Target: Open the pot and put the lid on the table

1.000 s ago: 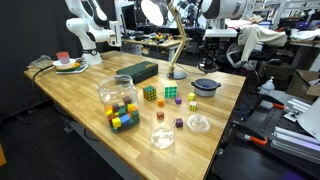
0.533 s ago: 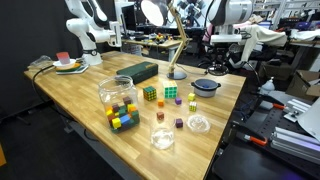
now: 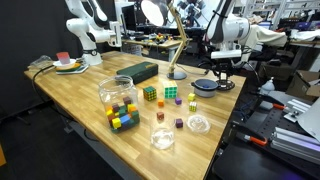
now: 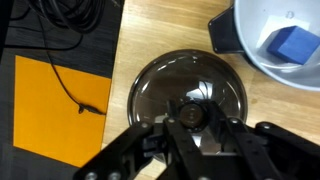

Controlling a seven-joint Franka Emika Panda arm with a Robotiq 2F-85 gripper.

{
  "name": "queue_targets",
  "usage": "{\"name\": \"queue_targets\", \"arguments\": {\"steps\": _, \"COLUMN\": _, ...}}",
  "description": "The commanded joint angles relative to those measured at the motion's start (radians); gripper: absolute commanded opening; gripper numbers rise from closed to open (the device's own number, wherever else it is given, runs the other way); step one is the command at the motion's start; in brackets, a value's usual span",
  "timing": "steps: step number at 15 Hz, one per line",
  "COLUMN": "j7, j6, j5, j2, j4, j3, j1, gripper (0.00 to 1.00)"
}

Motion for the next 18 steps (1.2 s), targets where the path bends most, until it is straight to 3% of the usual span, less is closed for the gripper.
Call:
{"name": "queue_targets", "arguments": {"steps": 1, "j7": -0.003, "j6": -0.013, "j5": 0.033, "j2": 0.029, "j4": 0.028, "j3": 0.010, "j1": -0.017, "gripper": 0.08}}
{"name": "queue_targets", "arguments": {"steps": 2, "j7": -0.001, "j6": -0.013, "j5": 0.037, "j2": 0.033, "j4": 0.031, "j3": 0.008, "j1": -0.015, "gripper": 0.10}}
{"name": "queue_targets", "arguments": {"steps": 3, "j7": 0.002, "j6": -0.014, "j5": 0.033, "j2": 0.031, "j4": 0.034, "j3": 0.003, "j1": -0.010, "gripper": 0.49}}
{"name": "queue_targets", "arguments": {"steps": 4, "j7": 0.003, "j6": -0.015, "j5": 0.032, "j2": 0.028, "j4": 0.036, "j3": 0.002, "j1": -0.008, "gripper": 0.59}}
{"name": "queue_targets", "arguments": {"steps": 9, "j7": 0.003, "j6": -0.023, "j5": 0.026, "j2": -0.001, "j4": 0.037, "j3": 0.001, "j1": 0.000, "gripper": 0.93}}
{"name": "queue_targets", "arguments": {"steps": 10, "j7": 0.002, "j6": -0.004, "j5": 0.017, "j2": 0.023, "j4": 0.041, "j3": -0.003, "j1": 0.004, "gripper": 0.74}}
{"name": "queue_targets", "arguments": {"steps": 13, "j7": 0.002, "j6": -0.006, "j5": 0.016, "j2": 0.015, "j4": 0.042, "j3": -0.002, "j1": 0.004, "gripper": 0.93}}
{"name": "queue_targets", "arguments": {"steps": 18, "j7": 0.002, "j6": -0.006, "j5": 0.016, "j2": 0.015, "j4": 0.042, "j3": -0.002, "j1": 0.004, "gripper": 0.93}}
